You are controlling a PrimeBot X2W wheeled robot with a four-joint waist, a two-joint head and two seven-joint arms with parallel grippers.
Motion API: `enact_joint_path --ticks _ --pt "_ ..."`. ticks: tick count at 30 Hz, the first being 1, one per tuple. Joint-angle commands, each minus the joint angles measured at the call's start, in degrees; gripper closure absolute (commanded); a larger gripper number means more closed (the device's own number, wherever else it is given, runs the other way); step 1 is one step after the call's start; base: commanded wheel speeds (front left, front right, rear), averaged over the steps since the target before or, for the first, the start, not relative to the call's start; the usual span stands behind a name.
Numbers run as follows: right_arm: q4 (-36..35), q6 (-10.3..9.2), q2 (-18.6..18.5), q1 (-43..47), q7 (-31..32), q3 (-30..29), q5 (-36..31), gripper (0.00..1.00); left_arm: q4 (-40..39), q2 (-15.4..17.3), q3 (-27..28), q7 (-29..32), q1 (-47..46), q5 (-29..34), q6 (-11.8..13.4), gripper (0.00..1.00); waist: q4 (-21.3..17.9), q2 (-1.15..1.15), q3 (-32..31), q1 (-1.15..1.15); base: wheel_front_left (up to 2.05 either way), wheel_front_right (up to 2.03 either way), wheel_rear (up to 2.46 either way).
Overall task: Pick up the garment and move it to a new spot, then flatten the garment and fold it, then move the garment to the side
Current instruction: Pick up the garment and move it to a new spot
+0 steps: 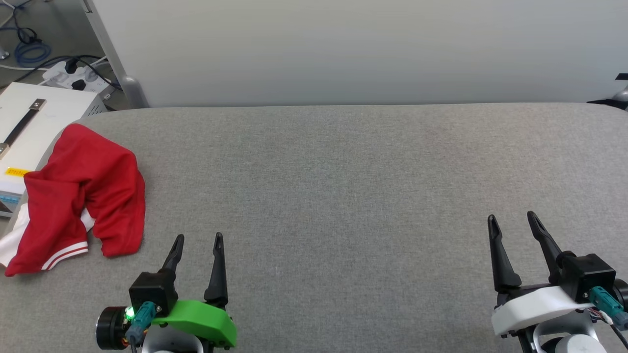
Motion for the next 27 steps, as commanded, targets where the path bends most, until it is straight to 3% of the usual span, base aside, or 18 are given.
enact_joint_path --ticks 1,13,27 --pt "0.2 -0.03 -0.1 -1.0 -0.6 0.1 0.5 0.0 0.2 -0.2 0.0 -0.8 -0.9 -0.4 -0.2 0.0 0.1 0.0 0.2 0.0 0.0 0.0 0.0" --pt "1.8 -0.04 -0.1 -1.5 -2.1 2.0 0.4 0.0 0.8 -0.2 0.1 -2.2 -1.7 -1.5 0.0 0.0 3.8 0.0 1.1 0.0 0.0 0.0 0.0" --pt "2.9 -0.04 -0.1 -2.1 -3.7 5.8 0.9 0.0 1.0 -0.3 0.4 -3.9 -2.0 -2.2 0.1 0.0 13.4 0.0 1.6 0.0 0.0 0.0 0.0"
